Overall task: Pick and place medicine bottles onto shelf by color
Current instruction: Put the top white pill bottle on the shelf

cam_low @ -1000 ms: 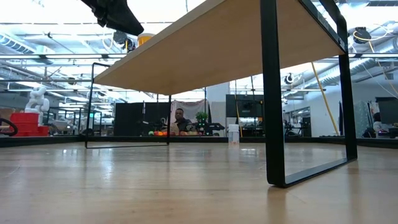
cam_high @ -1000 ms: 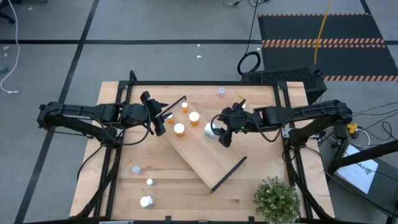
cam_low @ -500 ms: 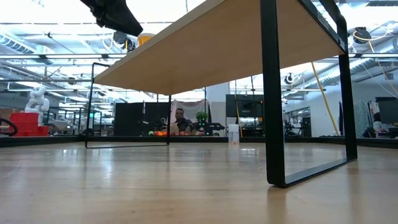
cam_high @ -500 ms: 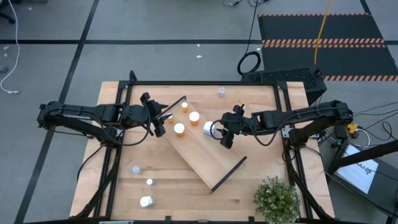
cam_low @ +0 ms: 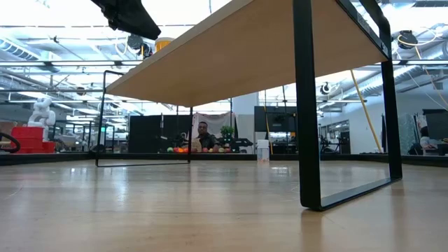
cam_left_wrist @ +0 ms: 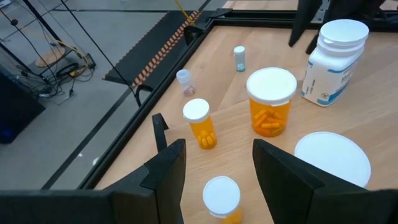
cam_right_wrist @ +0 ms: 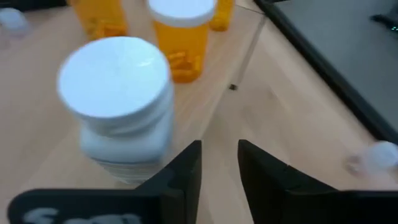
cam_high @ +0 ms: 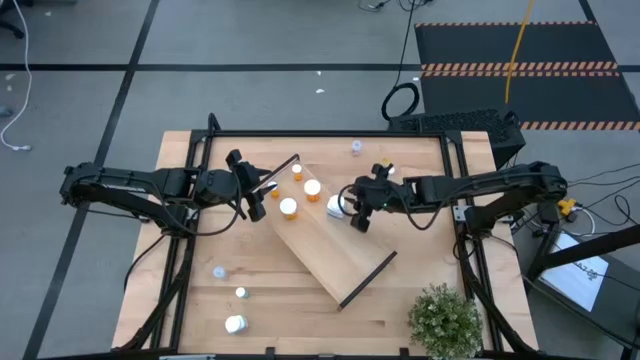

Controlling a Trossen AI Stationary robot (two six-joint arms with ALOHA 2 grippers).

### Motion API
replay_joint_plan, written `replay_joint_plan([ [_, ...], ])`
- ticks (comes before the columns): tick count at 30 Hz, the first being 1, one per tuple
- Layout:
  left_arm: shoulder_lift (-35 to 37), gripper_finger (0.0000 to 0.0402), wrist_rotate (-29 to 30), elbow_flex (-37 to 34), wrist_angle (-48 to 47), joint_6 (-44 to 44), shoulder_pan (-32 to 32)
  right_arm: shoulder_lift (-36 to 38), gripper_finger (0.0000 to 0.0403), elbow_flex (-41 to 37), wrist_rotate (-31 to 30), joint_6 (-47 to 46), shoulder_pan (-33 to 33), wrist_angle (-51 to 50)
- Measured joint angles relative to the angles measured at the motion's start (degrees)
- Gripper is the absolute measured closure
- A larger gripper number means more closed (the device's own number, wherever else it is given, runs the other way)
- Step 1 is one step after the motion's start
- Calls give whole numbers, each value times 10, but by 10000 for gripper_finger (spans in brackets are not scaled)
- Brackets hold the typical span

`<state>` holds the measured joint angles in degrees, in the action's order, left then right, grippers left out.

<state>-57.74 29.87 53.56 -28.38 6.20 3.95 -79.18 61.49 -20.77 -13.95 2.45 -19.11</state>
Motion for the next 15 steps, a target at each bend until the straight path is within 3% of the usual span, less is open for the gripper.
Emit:
replay_joint_plan([
  [7, 0, 215, 0, 0, 0, 0, 0, 0, 334, -16, 61, -3, -1, 42],
  [15, 0, 215, 0, 0, 0, 1, 0, 0, 342, -16, 76, -8, -1, 42],
])
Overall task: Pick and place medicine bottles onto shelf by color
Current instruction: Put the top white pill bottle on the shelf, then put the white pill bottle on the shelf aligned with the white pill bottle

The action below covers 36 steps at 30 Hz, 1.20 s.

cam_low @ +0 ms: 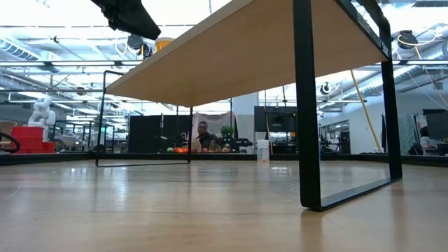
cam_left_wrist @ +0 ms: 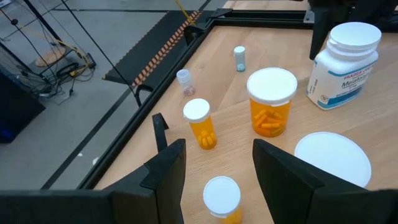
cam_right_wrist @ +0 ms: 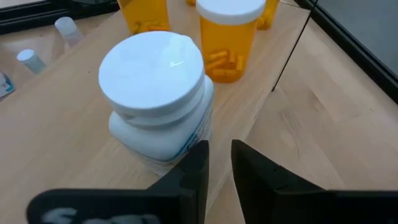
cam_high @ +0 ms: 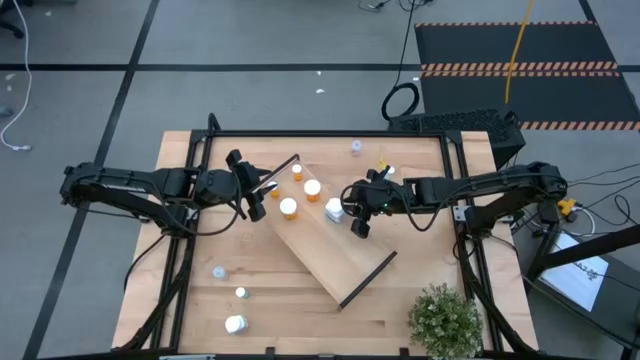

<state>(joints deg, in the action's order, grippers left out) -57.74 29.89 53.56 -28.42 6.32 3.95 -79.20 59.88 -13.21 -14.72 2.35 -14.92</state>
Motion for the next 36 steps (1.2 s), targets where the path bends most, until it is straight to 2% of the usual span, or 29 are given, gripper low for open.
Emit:
replay_joint_plan([
  [9, 0, 215, 1, 0, 0, 4, 4, 4, 342, 0, -1, 19, 0, -3],
  [17, 2, 215, 1, 4, -1, 13, 65, 81, 342, 0, -2, 7, 0, -51],
  [22, 1, 215, 6, 19, -7, 38, 144, 128, 342, -9, -3, -5, 14, -83],
  [27, -13, 215, 72, 46, -59, 96, 247, 162, 342, -52, -3, -7, 42, -59],
  [32, -45, 215, 79, 73, -96, 183, 340, 187, 342, -86, -3, -7, 54, -50],
  [36, -99, 215, 76, 114, -157, 273, 396, 196, 342, -89, -2, -7, 55, -52],
])
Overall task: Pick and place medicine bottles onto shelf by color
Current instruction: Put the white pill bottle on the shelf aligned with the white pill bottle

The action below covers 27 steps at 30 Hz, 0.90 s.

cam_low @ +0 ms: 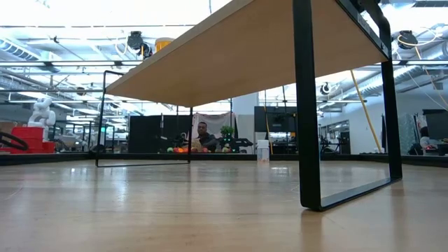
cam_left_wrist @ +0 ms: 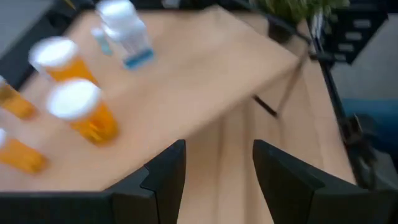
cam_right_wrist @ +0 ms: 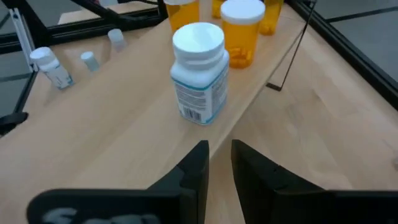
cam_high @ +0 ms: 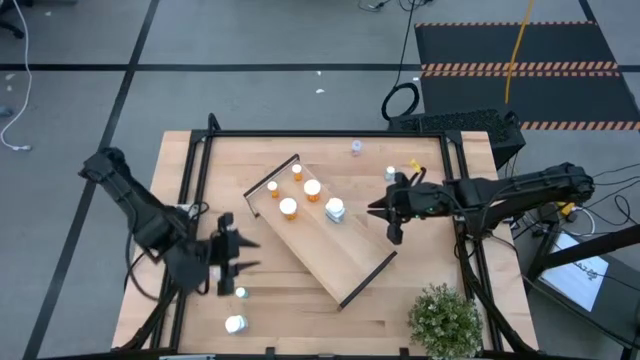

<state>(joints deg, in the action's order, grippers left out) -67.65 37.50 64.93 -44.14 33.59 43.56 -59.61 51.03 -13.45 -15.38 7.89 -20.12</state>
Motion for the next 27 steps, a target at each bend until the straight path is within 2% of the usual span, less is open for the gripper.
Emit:
replay_joint_plan([
  [5, -85, 215, -37, 65, -28, 41, 49, 1, 342, 0, 1, 2, 5, 8],
  [13, -200, 215, -167, 132, -28, 2, 111, 1, 342, 0, 2, 2, 5, 22],
  [19, -230, 215, -187, 135, -39, -58, 136, 1, 342, 0, 2, 4, 8, 21],
  [24, -243, 212, -240, 135, -71, -106, 133, 1, 342, 0, 3, 5, 20, 21],
  [27, -255, 197, -275, 135, -84, -123, 126, 1, 342, 0, 2, -3, 28, 21],
])
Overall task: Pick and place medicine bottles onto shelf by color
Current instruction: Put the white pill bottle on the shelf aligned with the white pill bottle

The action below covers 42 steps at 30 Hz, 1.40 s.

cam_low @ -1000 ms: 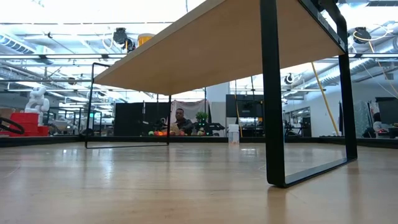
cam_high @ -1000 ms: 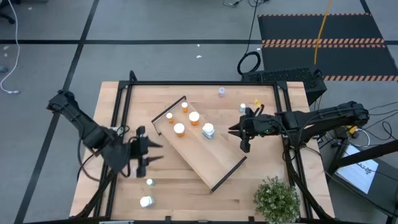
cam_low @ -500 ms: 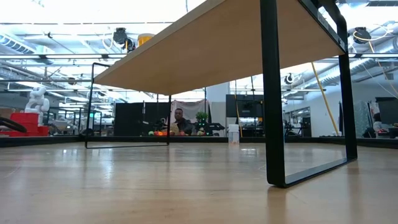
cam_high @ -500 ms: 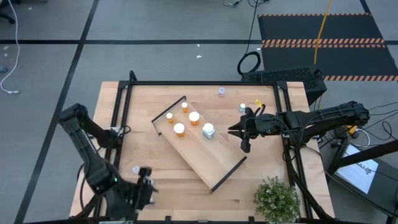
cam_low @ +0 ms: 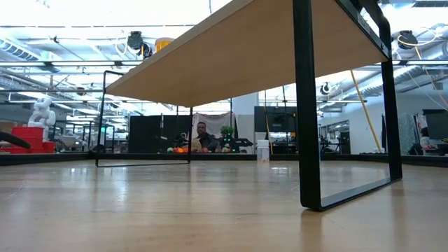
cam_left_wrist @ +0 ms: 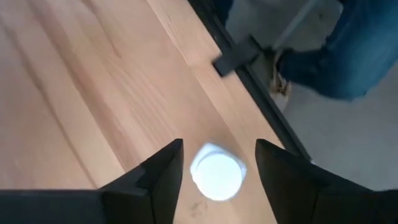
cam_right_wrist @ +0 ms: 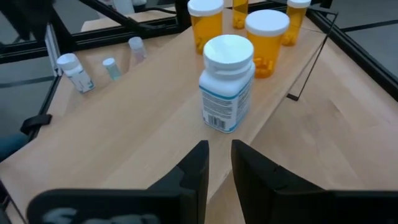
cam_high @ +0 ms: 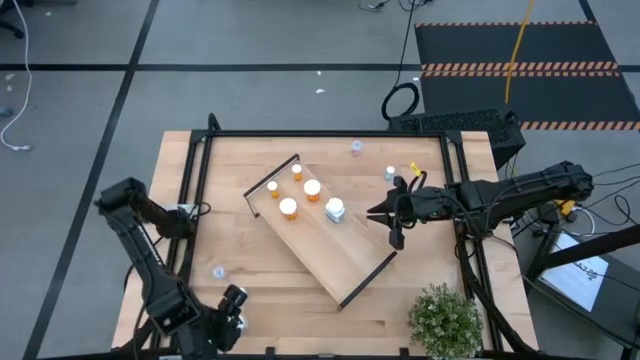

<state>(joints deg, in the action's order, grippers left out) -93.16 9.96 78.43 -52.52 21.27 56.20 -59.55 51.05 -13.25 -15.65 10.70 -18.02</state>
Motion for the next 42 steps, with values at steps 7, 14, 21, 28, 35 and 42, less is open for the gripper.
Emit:
replay_joint_plan([
  [7, -24, 121, -51, 0, -1, -34, -16, 0, 342, 0, 0, -6, 21, 3],
  [14, -63, 59, -100, 0, -12, -68, -15, 0, 342, 1, -1, 6, 24, 17],
  [21, -101, 58, -89, 0, -15, -147, -13, 0, 342, 1, 0, 18, 24, 17],
  [28, -118, 96, -82, 0, -44, -196, -14, 0, 342, 1, 0, 18, 25, 15],
  [35, -119, 103, -79, 0, -50, -220, -14, 0, 342, 1, 0, 14, 25, 15],
  [42, -119, 108, -79, -3, -34, -229, -15, 0, 342, 1, 0, 17, 25, 15],
])
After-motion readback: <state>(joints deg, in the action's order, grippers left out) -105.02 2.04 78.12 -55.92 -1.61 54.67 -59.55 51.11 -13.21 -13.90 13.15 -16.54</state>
